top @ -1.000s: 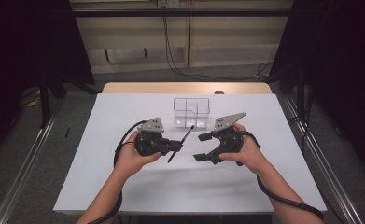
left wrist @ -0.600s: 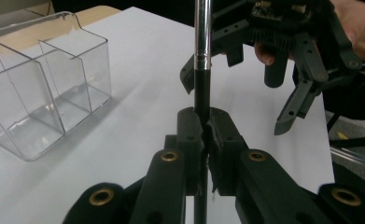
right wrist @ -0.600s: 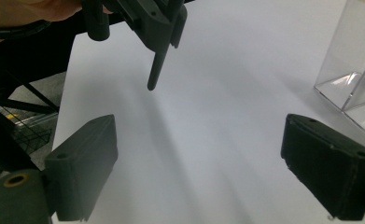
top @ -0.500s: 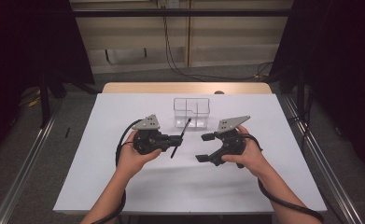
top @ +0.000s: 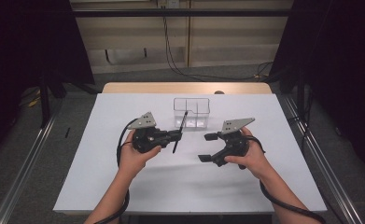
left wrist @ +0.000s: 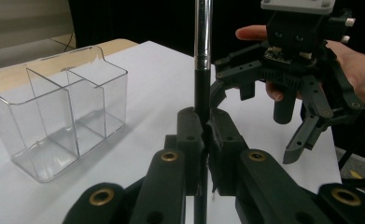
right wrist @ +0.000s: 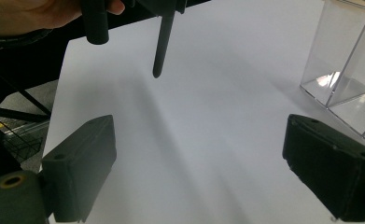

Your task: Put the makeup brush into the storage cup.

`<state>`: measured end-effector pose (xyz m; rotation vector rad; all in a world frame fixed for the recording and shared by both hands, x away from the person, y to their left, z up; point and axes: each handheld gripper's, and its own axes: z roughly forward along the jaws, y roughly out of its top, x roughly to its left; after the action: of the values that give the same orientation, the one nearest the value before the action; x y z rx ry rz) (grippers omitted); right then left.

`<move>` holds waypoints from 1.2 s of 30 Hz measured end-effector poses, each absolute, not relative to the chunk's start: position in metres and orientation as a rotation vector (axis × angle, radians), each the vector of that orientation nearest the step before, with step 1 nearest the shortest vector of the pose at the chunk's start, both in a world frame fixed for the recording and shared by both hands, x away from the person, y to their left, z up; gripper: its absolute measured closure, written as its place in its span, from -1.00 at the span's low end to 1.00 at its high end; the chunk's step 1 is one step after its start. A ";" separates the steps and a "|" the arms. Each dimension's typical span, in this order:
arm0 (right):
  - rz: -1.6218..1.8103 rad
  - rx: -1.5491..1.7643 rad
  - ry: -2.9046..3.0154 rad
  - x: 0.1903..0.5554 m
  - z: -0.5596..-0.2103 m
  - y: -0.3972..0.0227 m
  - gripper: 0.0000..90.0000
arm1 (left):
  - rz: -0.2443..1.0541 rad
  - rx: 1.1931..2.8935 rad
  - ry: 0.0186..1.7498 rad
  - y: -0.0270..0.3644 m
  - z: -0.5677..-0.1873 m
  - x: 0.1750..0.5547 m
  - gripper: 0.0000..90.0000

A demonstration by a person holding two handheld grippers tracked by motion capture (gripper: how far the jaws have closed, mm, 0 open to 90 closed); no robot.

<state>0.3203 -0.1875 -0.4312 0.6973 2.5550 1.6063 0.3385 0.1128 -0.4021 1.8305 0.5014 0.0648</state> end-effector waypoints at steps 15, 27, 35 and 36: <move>1.611 0.744 2.511 0.314 -0.435 -0.205 -0.81 | 0.092 1.766 0.541 0.115 -0.405 0.346 0.87; 1.661 0.809 2.435 0.307 -0.441 -0.227 -0.82 | 0.123 1.737 0.547 0.112 -0.402 0.349 0.87; 1.690 0.840 2.388 0.304 -0.444 -0.239 -0.83 | 0.133 1.724 0.560 0.109 -0.402 0.351 0.87; 1.686 0.844 2.387 0.303 -0.444 -0.241 -0.84 | 0.137 1.729 0.556 0.109 -0.402 0.351 0.87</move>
<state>0.3031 -0.2407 -0.4441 0.8444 2.3870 1.6865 0.3514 0.1092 -0.4017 1.7295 0.5559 0.1367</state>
